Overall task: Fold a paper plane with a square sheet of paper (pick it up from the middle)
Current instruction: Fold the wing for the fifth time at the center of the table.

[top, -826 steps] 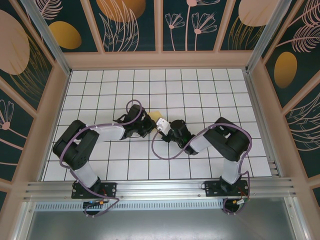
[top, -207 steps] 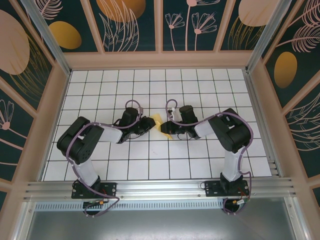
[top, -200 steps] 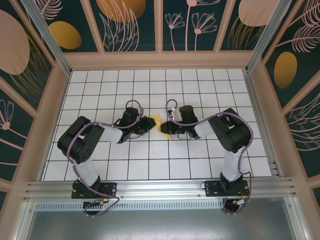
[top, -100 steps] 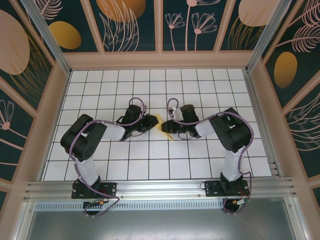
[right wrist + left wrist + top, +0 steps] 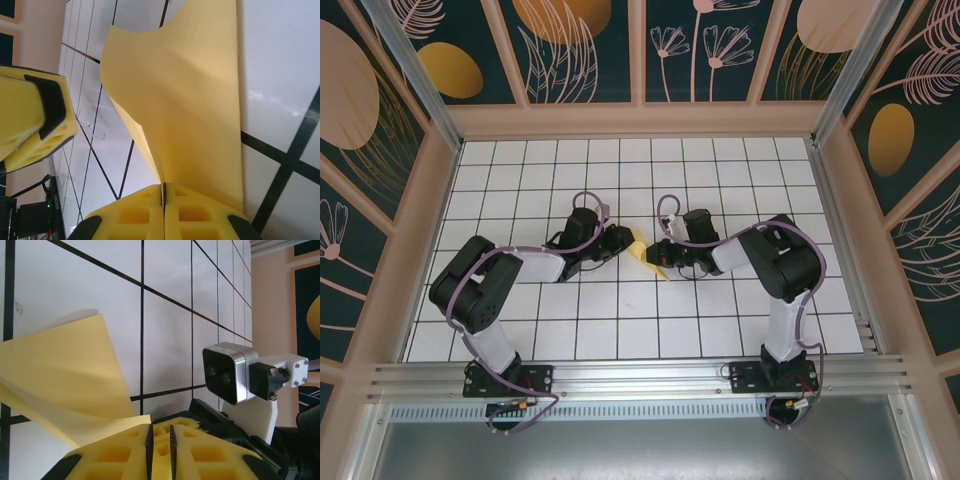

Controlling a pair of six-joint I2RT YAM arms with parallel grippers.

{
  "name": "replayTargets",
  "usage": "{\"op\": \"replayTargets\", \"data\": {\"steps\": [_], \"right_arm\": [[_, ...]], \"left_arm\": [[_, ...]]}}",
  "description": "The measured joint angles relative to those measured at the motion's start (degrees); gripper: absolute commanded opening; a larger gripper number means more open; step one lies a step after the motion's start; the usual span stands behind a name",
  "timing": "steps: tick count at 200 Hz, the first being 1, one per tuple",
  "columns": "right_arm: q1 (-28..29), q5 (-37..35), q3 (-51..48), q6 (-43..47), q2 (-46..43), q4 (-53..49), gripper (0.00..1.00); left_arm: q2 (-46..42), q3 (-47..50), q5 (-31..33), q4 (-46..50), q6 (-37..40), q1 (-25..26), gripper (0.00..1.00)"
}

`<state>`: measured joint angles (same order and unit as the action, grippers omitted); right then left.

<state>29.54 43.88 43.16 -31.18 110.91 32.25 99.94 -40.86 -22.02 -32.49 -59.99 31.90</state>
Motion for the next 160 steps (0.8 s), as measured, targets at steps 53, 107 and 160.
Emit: {"op": "replayTargets", "data": {"steps": [53,107,160], "right_arm": [[-0.63,1.33,1.66,-1.22,0.70,-2.71,0.06],[-1.14,2.60,3.65,-2.47,1.53,-6.01,0.06],[-1.44,3.37,4.26,-3.74,1.99,-6.80,0.04]], "left_arm": [[2.08,1.01,-1.31,-2.51,-0.28,0.04,0.17],[4.81,1.03,-2.69,-4.20,-0.70,0.81,0.15],[4.92,5.01,-2.62,-7.80,-1.57,0.92,0.13]]}}
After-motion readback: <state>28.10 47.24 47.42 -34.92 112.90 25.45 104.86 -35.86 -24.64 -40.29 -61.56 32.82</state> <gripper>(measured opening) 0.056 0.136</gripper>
